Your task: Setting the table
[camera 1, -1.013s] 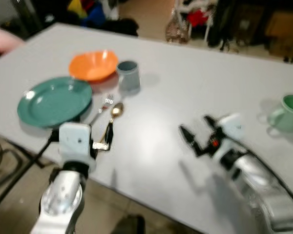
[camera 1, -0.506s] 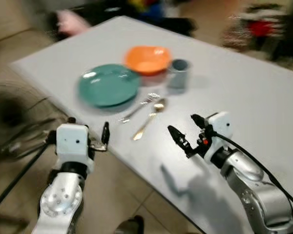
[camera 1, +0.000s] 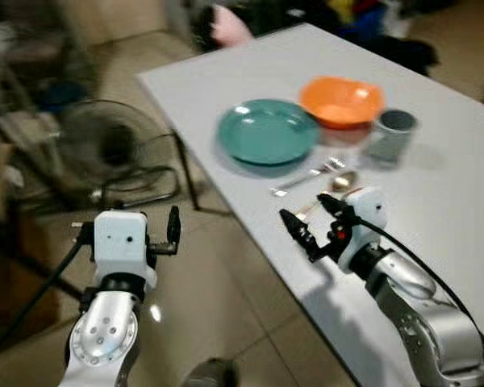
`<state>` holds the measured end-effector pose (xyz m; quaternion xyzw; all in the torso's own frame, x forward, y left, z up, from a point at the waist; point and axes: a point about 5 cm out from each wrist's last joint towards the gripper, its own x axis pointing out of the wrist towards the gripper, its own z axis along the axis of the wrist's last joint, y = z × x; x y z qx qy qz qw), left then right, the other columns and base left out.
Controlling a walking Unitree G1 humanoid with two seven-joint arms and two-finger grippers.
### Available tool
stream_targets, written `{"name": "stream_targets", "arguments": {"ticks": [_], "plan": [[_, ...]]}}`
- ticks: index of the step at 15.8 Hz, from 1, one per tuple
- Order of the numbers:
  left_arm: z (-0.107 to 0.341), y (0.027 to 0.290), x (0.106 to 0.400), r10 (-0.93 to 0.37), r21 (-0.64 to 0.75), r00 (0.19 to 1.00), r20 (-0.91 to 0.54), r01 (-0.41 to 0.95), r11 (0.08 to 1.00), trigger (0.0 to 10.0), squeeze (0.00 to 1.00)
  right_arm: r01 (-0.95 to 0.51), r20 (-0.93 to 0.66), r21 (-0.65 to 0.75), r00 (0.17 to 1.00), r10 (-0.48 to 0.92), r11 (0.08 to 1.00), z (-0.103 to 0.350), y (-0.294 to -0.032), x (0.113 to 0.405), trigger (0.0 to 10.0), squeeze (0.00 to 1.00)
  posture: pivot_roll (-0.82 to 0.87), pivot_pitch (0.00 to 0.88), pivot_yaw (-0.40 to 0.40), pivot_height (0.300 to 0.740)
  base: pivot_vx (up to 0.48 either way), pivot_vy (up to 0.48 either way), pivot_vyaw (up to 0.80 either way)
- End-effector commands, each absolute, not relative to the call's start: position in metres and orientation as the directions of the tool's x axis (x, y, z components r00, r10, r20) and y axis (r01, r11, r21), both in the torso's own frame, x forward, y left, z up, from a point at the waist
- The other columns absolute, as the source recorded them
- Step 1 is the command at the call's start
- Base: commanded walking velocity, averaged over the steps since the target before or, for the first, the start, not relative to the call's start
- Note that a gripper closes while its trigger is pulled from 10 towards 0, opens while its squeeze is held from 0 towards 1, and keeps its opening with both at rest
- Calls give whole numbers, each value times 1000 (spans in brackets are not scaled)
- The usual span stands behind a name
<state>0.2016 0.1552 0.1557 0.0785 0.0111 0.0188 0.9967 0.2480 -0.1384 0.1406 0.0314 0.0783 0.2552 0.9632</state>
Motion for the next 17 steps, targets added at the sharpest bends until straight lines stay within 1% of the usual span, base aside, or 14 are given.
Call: {"name": "stream_targets", "arguments": {"ticks": [1,2,4,6,9,13,14,17], "plan": [[153,158,203,34,175,999,-32,-28,984,10000,0,-476,-146,122,859,490,871,138,-138,247,10000,0,-46,92,68,740,0,0,800],[154,156,204,23,155,999,-29,-18,988,10000,0,-467,-152,115,864,480,877,137,-140,246,10000,0,-48,90,69,740,0,0,800],[151,152,206,-3,160,998,-61,13,987,10000,0,-468,-165,133,859,485,874,135,-141,245,10000,0,-48,89,70,740,0,0,800],[151,153,206,19,169,999,-32,-13,985,10000,0,-483,-166,129,850,499,866,135,-141,245,10000,0,-54,84,66,740,0,0,800],[153,154,205,20,174,1000,-21,-16,985,10000,0,-498,-164,134,842,515,857,135,-139,246,10000,0,-41,78,55,740,0,0,800],[154,157,200,39,154,999,-14,-36,987,10000,0,-517,-167,169,824,541,839,131,-135,246,10000,0,-23,67,44,740,0,0,800],[154,158,199,40,174,999,-19,-36,984,10000,0,-520,-167,173,822,545,837,131,-134,247,10000,0,-21,67,43,740,0,0,800],[158,159,197,38,168,999,15,-40,985,10000,0,-529,-160,188,815,558,827,131,-130,249,10000,0,-9,60,36,740,0,0,800]]}}
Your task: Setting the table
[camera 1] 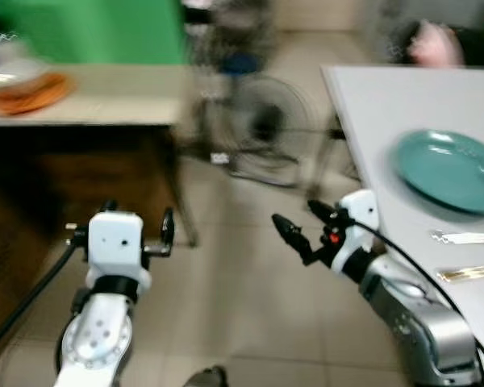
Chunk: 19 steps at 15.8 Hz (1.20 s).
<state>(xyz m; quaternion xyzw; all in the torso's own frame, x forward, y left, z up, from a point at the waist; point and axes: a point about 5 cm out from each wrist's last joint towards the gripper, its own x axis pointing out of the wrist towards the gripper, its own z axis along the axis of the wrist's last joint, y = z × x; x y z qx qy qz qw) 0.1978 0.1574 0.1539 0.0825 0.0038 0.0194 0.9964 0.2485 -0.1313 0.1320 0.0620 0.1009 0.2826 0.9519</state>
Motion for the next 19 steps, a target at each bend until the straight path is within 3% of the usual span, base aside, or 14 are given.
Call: {"name": "stream_targets", "arguments": {"ticks": [1,6,8,9,13,19], "plan": [[158,159,196,41,154,999,18,-43,987,10000,0,-532,-158,191,813,561,825,131,-129,250,10000,0,-6,58,35,740,0,0,800],[158,161,194,52,150,998,19,-54,987,10000,0,-551,-146,208,800,583,808,132,-122,252,10000,0,0,67,28,740,313,0,800],[158,162,196,52,154,998,25,-55,986,10000,0,-490,-106,184,852,513,852,135,-127,257,10000,0,-11,72,38,740,321,0,400],[159,166,200,59,160,998,34,-64,985,10000,0,-384,-70,139,916,396,913,138,-139,263,10000,0,-18,73,46,740,319,0,0],[159,175,203,72,144,996,49,-78,987,10000,0,-269,-35,15,962,269,963,140,-165,267,10000,0,-35,74,67,740,320,0,0],[162,180,202,36,155,997,71,-46,987,10000,0,-359,-27,50,932,360,932,136,-172,267,10000,0,-34,75,69,740,319,0,0]]}}
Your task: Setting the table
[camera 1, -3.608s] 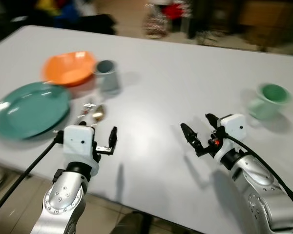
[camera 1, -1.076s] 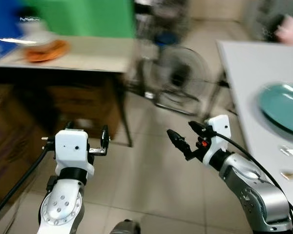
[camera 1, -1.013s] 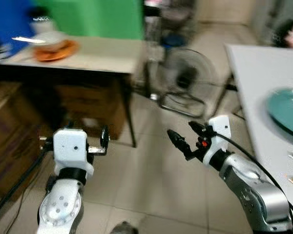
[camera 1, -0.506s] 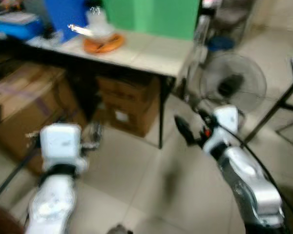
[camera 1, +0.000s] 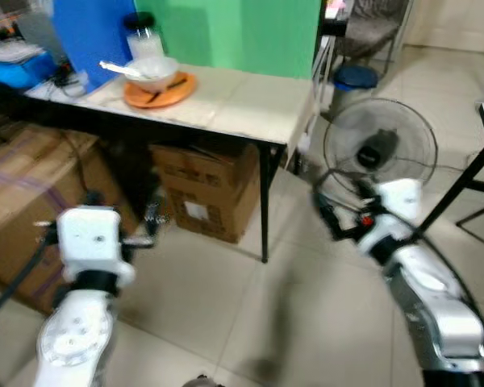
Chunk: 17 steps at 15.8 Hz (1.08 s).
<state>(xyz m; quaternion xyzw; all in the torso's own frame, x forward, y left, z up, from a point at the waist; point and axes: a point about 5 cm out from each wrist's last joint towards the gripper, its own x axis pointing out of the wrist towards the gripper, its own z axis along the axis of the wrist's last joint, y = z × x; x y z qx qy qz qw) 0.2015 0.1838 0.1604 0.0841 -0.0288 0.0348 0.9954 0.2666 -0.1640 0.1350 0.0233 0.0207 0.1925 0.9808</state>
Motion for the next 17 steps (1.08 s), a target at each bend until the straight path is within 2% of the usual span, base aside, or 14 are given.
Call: {"name": "stream_targets", "arguments": {"ticks": [1,3,7,13,16,17], "plan": [[162,180,201,21,153,997,79,-33,988,10000,0,-391,-24,41,920,392,920,135,-168,266,10000,0,-29,75,64,740,322,0,0],[161,182,198,17,155,996,86,-30,988,10000,0,-408,-20,57,912,410,911,134,-165,266,10000,0,-26,74,60,740,321,0,800],[159,190,195,48,156,995,89,-62,986,10000,0,-349,-13,113,936,353,930,130,-169,265,10000,0,-28,71,62,740,326,0,711],[157,192,203,42,132,995,89,-53,990,10000,0,-291,-44,143,953,300,946,125,-175,259,10000,0,-52,69,87,740,333,0,0],[157,191,207,31,132,995,90,-42,990,10000,0,-263,-48,136,961,271,955,125,-181,259,10000,0,-52,72,92,740,336,0,-796],[157,191,208,29,133,995,92,-41,990,10000,0,-279,-41,109,958,285,954,126,-180,258,10000,0,-49,72,94,740,334,0,0]]}}
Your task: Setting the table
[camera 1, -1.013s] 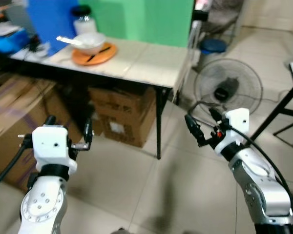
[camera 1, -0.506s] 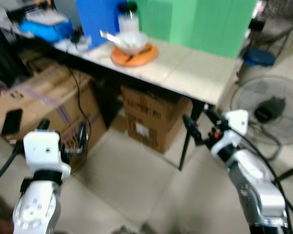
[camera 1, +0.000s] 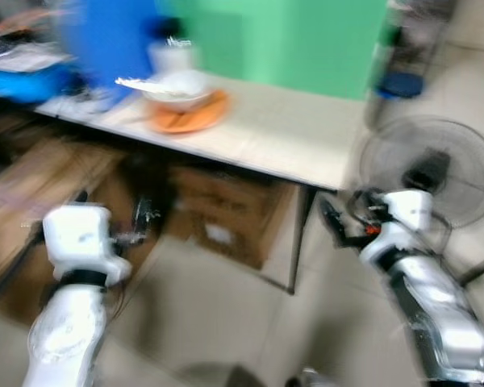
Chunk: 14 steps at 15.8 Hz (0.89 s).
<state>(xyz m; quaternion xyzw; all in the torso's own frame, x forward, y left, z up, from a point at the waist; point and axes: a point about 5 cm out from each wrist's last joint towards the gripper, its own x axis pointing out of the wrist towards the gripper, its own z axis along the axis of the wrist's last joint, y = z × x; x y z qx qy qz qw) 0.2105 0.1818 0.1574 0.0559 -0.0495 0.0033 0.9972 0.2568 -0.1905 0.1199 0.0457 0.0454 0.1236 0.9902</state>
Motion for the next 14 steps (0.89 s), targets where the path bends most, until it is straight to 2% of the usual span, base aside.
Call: {"name": "stream_targets", "arguments": {"ticks": [1,4,8,9,12,14], "plan": [[157,191,208,29,133,995,92,-41,990,10000,0,-279,-41,109,958,285,954,126,-180,258,10000,0,-49,72,94,740,334,0,0],[159,192,205,28,139,995,93,-40,990,10000,0,-316,-41,135,945,323,939,125,-170,258,10000,0,-23,67,90,740,334,0,0],[157,191,206,21,137,996,92,-33,990,10000,0,-319,-38,132,944,327,938,127,-173,260,10000,0,-34,59,90,740,334,0,0],[157,191,206,18,136,995,94,-31,990,10000,0,-378,-47,64,923,382,923,128,-168,259,10000,0,-32,56,89,740,334,0,0],[158,191,206,17,140,995,97,-30,990,10000,0,-403,-31,95,913,407,910,129,-158,259,10000,0,-27,60,86,740,344,0,800],[158,191,206,17,142,995,97,-31,989,10000,0,-380,-18,129,923,385,916,131,-161,263,10000,0,-28,64,87,740,345,0,0]]}}
